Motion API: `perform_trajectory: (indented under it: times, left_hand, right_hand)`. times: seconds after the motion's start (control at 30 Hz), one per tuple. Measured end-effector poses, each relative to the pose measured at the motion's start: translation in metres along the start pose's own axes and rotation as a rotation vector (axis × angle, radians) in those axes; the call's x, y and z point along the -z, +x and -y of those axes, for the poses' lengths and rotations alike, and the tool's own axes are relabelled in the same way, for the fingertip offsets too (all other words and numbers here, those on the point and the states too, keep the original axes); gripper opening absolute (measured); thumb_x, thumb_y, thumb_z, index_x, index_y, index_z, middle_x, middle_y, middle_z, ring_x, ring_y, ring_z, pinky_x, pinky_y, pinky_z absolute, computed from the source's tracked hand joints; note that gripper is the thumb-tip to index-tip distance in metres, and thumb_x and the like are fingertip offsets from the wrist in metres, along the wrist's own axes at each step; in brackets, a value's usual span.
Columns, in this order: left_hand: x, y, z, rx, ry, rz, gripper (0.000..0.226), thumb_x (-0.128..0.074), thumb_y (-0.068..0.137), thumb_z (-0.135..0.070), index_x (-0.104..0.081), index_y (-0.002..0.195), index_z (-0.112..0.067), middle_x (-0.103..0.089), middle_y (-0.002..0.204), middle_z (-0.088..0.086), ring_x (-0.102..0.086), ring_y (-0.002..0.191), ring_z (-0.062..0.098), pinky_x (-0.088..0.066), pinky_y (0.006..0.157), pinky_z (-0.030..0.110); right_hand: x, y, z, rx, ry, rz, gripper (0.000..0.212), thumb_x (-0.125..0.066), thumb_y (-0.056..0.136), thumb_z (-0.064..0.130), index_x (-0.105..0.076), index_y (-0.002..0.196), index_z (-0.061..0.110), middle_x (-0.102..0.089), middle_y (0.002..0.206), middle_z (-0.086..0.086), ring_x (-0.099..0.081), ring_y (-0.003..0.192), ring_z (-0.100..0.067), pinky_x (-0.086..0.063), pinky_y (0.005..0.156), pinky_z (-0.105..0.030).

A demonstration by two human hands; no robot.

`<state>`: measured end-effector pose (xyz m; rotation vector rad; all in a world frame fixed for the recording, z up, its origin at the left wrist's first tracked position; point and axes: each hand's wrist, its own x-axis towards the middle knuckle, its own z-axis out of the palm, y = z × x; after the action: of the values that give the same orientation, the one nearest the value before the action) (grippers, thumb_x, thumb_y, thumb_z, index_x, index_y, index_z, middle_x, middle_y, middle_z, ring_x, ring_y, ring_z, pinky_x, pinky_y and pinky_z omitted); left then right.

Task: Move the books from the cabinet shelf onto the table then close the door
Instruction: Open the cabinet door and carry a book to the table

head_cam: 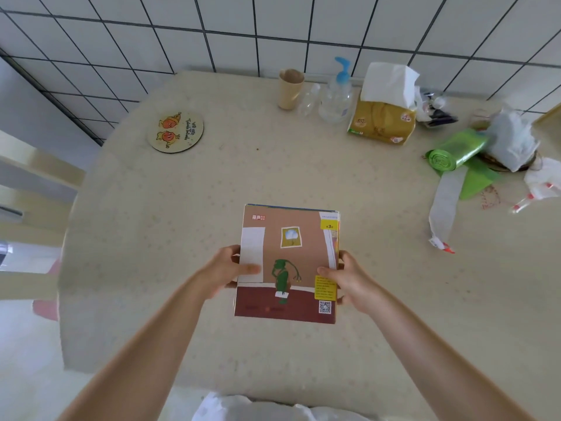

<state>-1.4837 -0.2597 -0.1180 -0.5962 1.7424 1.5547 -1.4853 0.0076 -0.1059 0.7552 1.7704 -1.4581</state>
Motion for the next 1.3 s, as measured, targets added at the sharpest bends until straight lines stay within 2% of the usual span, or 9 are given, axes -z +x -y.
perform_trajectory:
  times: [0.17,0.43,0.57,0.73,0.83,0.93,1.0,1.13,1.3]
  left_hand:
    - [0.002,0.010,0.002,0.096,0.015,-0.030,0.042,-0.079,0.078,-0.014,-0.062,0.117,-0.016,-0.071,0.113,0.006,-0.069,0.100,0.027,-0.057,0.083,0.044]
    - [-0.007,0.017,0.003,0.144,0.041,-0.148,0.042,-0.073,0.082,-0.013,-0.058,0.121,-0.016,-0.070,0.111,0.004,-0.067,0.101,0.025,-0.054,0.090,0.046]
    - [-0.014,0.011,0.000,0.097,0.122,-0.247,0.032,-0.065,0.084,-0.006,-0.059,0.115,-0.016,-0.070,0.105,0.004,-0.066,0.098,0.025,-0.054,0.083,0.039]
    - [-0.023,0.001,-0.005,0.094,0.335,-0.336,0.031,-0.061,0.083,-0.019,-0.059,0.113,-0.014,-0.067,0.108,0.008,-0.063,0.098,0.029,-0.053,0.081,0.037]
    - [-0.032,-0.012,-0.013,0.007,0.502,-0.381,0.051,-0.057,0.087,-0.021,-0.045,0.136,-0.014,-0.054,0.131,0.007,-0.050,0.122,0.029,-0.043,0.097,0.036]
    - [-0.045,-0.027,-0.023,-0.109,0.605,-0.466,0.059,-0.054,0.090,-0.019,-0.033,0.145,-0.015,-0.042,0.143,0.008,-0.038,0.132,0.029,-0.035,0.099,0.036]
    - [-0.055,-0.034,-0.028,-0.211,0.604,-0.472,0.055,-0.054,0.089,-0.018,-0.038,0.142,-0.016,-0.045,0.140,0.007,-0.040,0.130,0.028,-0.035,0.098,0.035]
    - [-0.076,-0.045,-0.026,-0.356,0.597,-0.407,0.045,-0.056,0.089,-0.015,-0.049,0.133,-0.019,-0.053,0.132,-0.001,-0.046,0.126,0.019,-0.034,0.093,0.025]
    - [-0.100,-0.055,-0.008,-0.510,0.574,-0.261,0.028,-0.059,0.089,-0.013,-0.060,0.116,-0.021,-0.067,0.106,-0.009,-0.062,0.103,0.008,-0.044,0.090,0.020]
  right_hand:
    - [-0.007,0.013,0.002,-0.125,0.016,0.015,0.040,-0.064,0.090,0.011,-0.044,0.123,0.019,-0.065,0.097,-0.008,-0.063,0.076,-0.025,-0.051,0.077,-0.050]
    - [-0.023,0.015,0.005,-0.071,-0.024,-0.023,0.019,-0.057,0.089,0.002,-0.054,0.103,0.015,-0.067,0.086,-0.007,-0.065,0.067,-0.021,-0.049,0.045,-0.023]
    - [-0.025,0.010,0.004,-0.010,-0.177,-0.051,0.013,-0.059,0.082,0.021,-0.060,0.095,0.018,-0.070,0.085,-0.007,-0.069,0.074,-0.025,-0.056,0.060,-0.033]
    - [-0.021,0.015,0.001,0.103,-0.363,-0.148,0.036,-0.053,0.067,0.033,-0.059,0.098,0.017,-0.068,0.092,-0.005,-0.065,0.087,-0.027,-0.056,0.079,-0.046]
    - [-0.019,-0.003,0.004,0.122,-0.396,-0.158,0.034,-0.056,0.072,0.032,-0.059,0.104,0.021,-0.067,0.094,0.000,-0.064,0.090,-0.025,-0.054,0.080,-0.040]
    - [-0.017,-0.026,0.003,0.128,-0.379,-0.153,0.020,-0.054,0.075,0.031,-0.056,0.091,0.019,-0.063,0.084,-0.002,-0.062,0.080,-0.024,-0.049,0.066,-0.032]
    - [-0.016,-0.038,-0.002,0.122,-0.370,-0.154,0.012,-0.051,0.083,0.020,-0.054,0.094,0.016,-0.059,0.086,-0.004,-0.059,0.080,-0.025,-0.045,0.065,-0.031]
    - [-0.013,-0.054,-0.024,0.134,-0.326,-0.226,0.036,-0.052,0.088,0.019,-0.051,0.123,0.011,-0.061,0.113,-0.009,-0.058,0.097,-0.026,-0.048,0.077,-0.034]
    - [-0.016,-0.080,-0.054,0.220,-0.225,-0.388,0.037,-0.053,0.089,0.012,-0.057,0.125,0.013,-0.066,0.121,-0.008,-0.061,0.110,-0.023,-0.044,0.084,-0.026]
